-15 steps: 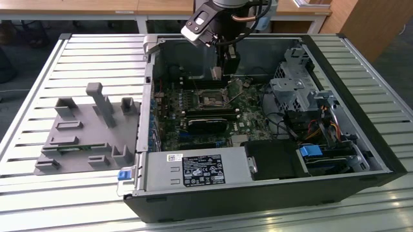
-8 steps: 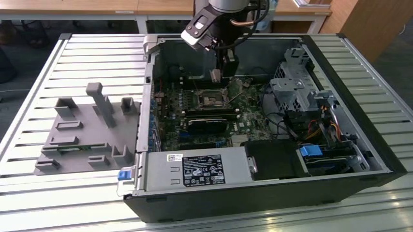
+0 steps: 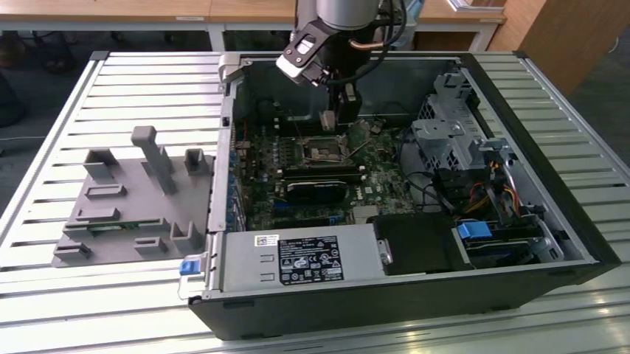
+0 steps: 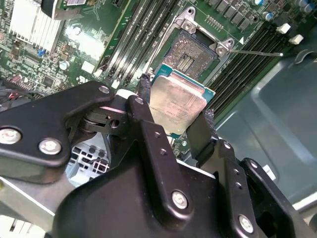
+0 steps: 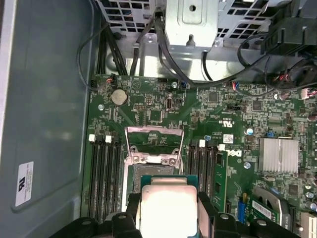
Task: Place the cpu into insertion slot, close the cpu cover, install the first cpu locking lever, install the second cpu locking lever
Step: 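Place the cpu into insertion slot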
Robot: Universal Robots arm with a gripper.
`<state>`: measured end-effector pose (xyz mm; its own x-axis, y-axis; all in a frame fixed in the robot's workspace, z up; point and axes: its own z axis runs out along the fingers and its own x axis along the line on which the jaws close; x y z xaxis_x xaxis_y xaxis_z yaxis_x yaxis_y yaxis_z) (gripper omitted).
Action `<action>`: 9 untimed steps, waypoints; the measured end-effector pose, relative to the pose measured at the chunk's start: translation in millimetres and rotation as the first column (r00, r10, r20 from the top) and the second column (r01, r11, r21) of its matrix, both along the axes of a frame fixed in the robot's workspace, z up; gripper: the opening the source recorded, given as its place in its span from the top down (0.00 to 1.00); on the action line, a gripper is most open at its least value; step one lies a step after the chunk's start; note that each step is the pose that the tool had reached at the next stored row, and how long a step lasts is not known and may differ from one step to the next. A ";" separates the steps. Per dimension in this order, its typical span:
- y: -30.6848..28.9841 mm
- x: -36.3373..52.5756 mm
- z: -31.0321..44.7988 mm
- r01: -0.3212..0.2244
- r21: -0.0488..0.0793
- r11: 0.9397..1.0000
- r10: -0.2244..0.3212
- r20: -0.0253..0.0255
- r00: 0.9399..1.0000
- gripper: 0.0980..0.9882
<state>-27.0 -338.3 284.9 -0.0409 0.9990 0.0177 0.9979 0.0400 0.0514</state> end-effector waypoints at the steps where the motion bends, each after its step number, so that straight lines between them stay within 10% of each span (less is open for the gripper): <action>1: 0.1 -0.2 -1.7 0.000 0.000 1.000 0.000 0.000 1.000 0.50; 9: 2.3 -4.7 -12.5 0.011 0.000 1.000 -0.011 0.000 1.000 0.50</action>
<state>-31.7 -336.0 272.4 -0.0299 0.9994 0.0177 0.9983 0.0290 0.0515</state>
